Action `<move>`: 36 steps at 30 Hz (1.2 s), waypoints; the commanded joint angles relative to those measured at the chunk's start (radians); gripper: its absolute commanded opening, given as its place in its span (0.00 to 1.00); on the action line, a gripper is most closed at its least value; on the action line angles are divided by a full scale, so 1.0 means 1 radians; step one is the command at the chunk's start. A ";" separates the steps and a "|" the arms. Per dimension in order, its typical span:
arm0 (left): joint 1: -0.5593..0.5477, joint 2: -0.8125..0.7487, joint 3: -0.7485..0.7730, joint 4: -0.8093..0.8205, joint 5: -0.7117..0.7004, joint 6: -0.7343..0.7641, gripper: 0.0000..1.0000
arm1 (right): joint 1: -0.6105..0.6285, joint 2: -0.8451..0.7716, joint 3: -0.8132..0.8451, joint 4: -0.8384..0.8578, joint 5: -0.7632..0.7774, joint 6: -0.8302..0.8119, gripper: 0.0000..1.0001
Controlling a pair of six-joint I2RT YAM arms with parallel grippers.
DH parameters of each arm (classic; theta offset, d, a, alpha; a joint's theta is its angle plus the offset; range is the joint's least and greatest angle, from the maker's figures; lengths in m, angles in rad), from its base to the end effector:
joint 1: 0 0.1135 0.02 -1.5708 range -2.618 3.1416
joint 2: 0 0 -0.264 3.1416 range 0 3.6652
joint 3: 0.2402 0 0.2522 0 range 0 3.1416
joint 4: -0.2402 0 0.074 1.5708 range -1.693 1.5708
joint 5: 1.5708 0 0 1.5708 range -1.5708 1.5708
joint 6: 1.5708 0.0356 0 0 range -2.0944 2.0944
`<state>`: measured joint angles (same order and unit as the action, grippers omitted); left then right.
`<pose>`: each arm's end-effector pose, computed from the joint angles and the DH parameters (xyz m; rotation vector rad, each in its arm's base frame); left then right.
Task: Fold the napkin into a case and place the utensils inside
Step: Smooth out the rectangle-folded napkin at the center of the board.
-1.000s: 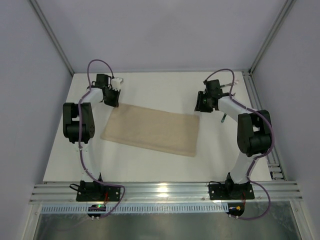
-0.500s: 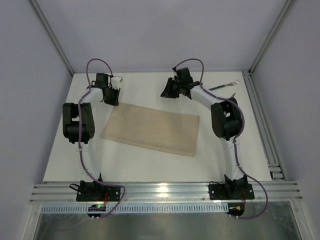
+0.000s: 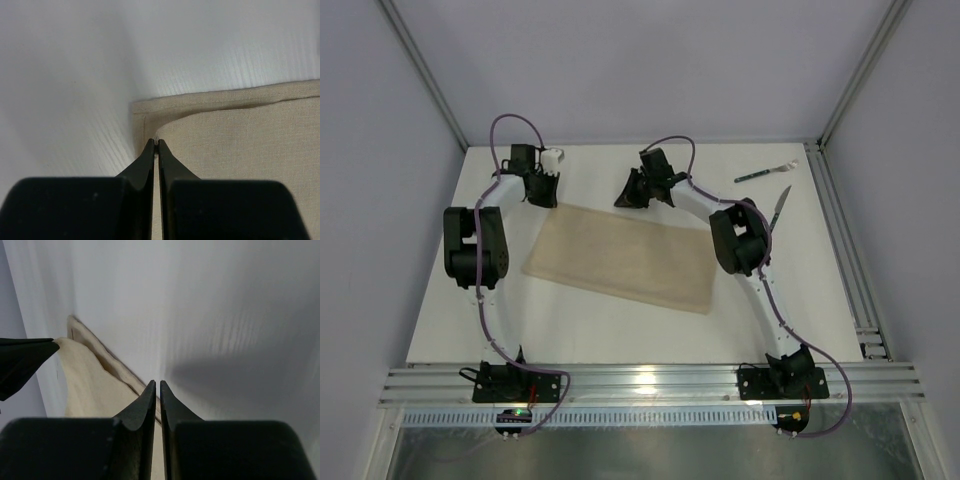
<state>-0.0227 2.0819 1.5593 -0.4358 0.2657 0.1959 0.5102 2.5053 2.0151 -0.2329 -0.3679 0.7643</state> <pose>0.4533 -0.0196 0.1848 0.3774 2.4716 -0.2643 0.4799 0.2832 0.1370 0.1073 2.4773 1.0328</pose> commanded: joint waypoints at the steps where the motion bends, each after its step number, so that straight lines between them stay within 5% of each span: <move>1: -0.005 -0.042 0.025 0.046 0.024 -0.015 0.00 | 0.014 0.061 0.106 -0.048 0.015 0.033 0.10; 23: -0.006 -0.028 0.099 0.039 0.050 -0.024 0.00 | 0.039 0.090 0.154 -0.135 -0.016 -0.019 0.04; 36: -0.016 0.135 0.245 -0.027 0.015 -0.023 0.00 | 0.040 0.078 0.163 -0.152 0.007 -0.051 0.04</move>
<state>-0.0319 2.1815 1.7592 -0.4400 0.2909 0.1825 0.5411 2.5782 2.1414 -0.3374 -0.3752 0.7483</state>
